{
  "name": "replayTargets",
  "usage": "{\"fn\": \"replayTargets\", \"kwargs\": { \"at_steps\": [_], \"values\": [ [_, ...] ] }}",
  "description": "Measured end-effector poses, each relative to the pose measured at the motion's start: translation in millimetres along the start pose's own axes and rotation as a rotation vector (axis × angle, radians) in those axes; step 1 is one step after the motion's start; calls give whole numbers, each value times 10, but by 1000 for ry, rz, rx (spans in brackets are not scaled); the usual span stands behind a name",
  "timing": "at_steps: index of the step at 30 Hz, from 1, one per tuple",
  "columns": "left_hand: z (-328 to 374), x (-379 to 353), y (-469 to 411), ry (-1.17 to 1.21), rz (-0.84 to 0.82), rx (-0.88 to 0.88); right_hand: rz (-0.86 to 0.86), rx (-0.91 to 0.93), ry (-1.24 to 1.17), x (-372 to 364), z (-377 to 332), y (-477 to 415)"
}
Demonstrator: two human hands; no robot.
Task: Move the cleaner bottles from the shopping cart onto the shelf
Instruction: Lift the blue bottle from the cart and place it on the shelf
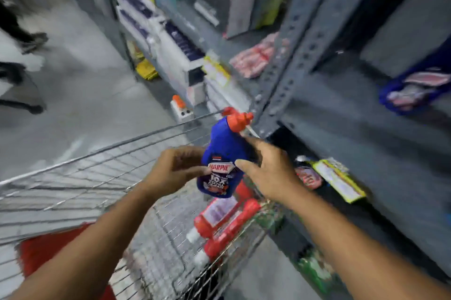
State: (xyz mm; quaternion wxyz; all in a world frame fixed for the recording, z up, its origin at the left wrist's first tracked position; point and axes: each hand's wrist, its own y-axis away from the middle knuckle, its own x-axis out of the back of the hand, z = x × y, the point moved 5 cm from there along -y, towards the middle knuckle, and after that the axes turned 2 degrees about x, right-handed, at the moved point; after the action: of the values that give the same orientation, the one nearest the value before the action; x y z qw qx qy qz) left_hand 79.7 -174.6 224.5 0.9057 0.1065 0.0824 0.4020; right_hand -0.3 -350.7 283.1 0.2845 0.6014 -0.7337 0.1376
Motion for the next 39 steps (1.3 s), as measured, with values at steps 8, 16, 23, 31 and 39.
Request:
{"fn": "replayTargets", "kwargs": {
  "at_steps": [8,16,23,31,39],
  "values": [
    [1518,-1902,-289,-88,-364,-372,612,165,-8,1966,-192,1175],
    [1487,-3165,-837,-191,-442,-396,802,8,221,2716,468,1558],
    [1258,-3366,-1099,-221,-401,-317,818,-74,220,2797,827,1563],
    [1263,-2632,-946,-133,-150,-322,1069,112,335,2499,600,1883],
    [-128,-184,-326,-95,458,87,96,285,325,915,450,807]
  ]
}}
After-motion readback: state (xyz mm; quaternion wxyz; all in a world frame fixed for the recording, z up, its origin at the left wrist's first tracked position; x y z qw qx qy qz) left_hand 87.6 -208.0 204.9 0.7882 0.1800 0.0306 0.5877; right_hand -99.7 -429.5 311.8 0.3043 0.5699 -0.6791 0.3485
